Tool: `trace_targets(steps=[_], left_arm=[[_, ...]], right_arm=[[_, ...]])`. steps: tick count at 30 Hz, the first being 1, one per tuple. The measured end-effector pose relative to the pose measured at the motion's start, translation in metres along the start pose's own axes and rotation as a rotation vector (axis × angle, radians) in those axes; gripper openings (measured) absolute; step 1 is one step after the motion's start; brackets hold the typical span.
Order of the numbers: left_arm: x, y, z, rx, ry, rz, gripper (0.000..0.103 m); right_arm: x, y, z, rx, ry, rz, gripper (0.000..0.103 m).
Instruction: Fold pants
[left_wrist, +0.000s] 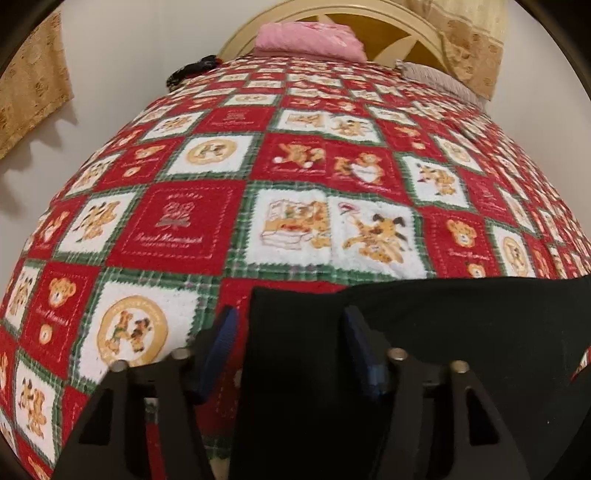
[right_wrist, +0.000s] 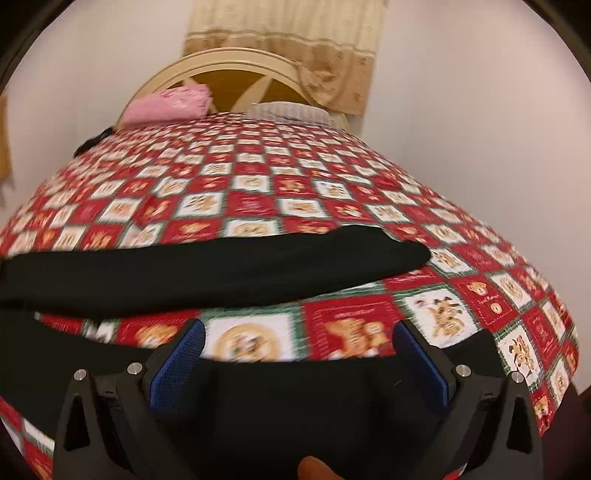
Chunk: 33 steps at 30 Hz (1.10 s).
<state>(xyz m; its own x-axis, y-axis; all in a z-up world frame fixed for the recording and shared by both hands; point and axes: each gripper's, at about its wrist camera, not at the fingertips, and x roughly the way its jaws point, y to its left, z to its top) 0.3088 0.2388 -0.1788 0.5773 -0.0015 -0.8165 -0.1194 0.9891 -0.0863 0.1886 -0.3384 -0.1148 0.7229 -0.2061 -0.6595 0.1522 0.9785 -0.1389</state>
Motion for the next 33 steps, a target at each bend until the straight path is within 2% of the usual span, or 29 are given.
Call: trace_targets(steps=[3,6,10,12,15,21,26,29,32,33], left_arm=[[0.0,0.001,0.003,0.011,-0.001,-0.011,0.041],[0.0,0.001,0.004,0.021,-0.003,-0.01,0.04],[0.002,0.002,0.007,0.023,-0.006,0.023,0.049],[0.002,0.003,0.009,0.019,-0.007,0.02,0.049],[0.002,0.002,0.009,0.026,-0.01,0.026,0.049],[0.006,-0.002,0.009,0.079,0.0,0.035,0.049],[0.009,0.004,0.011,0.083,0.013,-0.021,0.049],[0.009,0.001,0.013,0.1,0.022,-0.022,0.046],[0.009,-0.003,0.014,0.117,0.029,-0.017,0.041],[0.01,-0.004,0.015,0.119,0.035,-0.013,0.041]], right_arm=[[0.01,-0.027,0.011,0.028,0.008,-0.032,0.1],[0.022,-0.06,0.022,0.079,0.032,-0.053,0.095],[0.042,-0.099,0.04,0.124,0.061,-0.095,0.095],[0.055,-0.115,0.048,0.153,0.08,-0.116,0.095],[0.079,-0.139,0.061,0.195,0.132,-0.083,0.095],[0.125,-0.146,0.087,0.164,0.178,-0.043,0.095],[0.166,-0.139,0.102,0.143,0.214,0.021,0.095],[0.191,-0.136,0.105,0.128,0.26,0.033,0.094],[0.211,-0.134,0.103,0.118,0.32,0.046,0.087],[0.216,-0.134,0.102,0.118,0.339,0.057,0.08]])
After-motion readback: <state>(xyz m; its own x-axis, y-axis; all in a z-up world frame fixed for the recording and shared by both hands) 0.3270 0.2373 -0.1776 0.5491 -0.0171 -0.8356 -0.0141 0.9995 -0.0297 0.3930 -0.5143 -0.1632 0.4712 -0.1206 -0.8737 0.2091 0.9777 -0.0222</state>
